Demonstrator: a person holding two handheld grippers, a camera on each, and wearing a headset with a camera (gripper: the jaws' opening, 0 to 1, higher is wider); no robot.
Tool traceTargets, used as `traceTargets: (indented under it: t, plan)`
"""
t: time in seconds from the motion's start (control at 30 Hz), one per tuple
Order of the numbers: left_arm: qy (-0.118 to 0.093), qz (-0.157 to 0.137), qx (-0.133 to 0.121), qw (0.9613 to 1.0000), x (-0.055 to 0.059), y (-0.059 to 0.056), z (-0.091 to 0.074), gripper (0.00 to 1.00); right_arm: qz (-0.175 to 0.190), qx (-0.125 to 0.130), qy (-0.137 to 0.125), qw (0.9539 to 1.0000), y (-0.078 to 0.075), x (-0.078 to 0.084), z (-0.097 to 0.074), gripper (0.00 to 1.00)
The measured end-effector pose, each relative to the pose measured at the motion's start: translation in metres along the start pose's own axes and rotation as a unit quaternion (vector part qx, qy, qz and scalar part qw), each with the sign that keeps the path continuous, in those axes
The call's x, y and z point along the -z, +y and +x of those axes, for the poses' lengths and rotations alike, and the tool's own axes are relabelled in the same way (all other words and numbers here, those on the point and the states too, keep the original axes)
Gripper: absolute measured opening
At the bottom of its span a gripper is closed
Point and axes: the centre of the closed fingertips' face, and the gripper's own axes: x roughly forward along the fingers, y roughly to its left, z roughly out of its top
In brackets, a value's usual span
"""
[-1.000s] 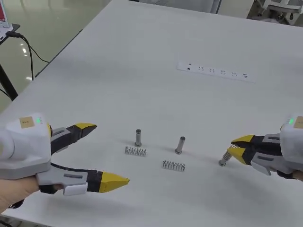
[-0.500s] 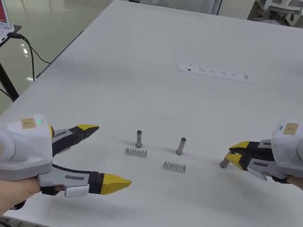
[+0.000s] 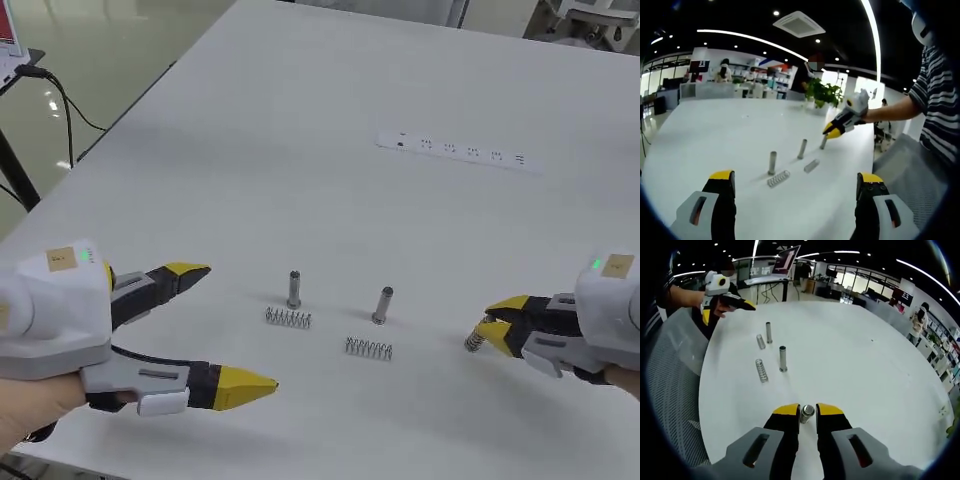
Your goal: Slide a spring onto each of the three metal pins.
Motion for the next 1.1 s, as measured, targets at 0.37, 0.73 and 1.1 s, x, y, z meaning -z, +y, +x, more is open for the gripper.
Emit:
traceTargets:
  t: [0.37, 0.73, 1.1]
  plan:
    - [0.001, 0.006, 0.0, 1.0, -0.001, 0.0, 0.0, 0.98, 0.001, 0.001, -0.021, 0.9998, 0.004, -0.013, -0.012, 0.09]
    - [0.002, 0.008, -0.002, 1.0, -0.002, 0.002, 0.0, 0.98, 0.024, -0.011, -0.052, 0.9983, 0.014, -0.022, -0.018, 0.11]
    - [0.004, 0.01, 0.0, 0.9999, -0.002, 0.001, 0.0, 0.98, 0.059, -0.028, -0.081, 0.9946, 0.029, -0.031, -0.025, 0.12]
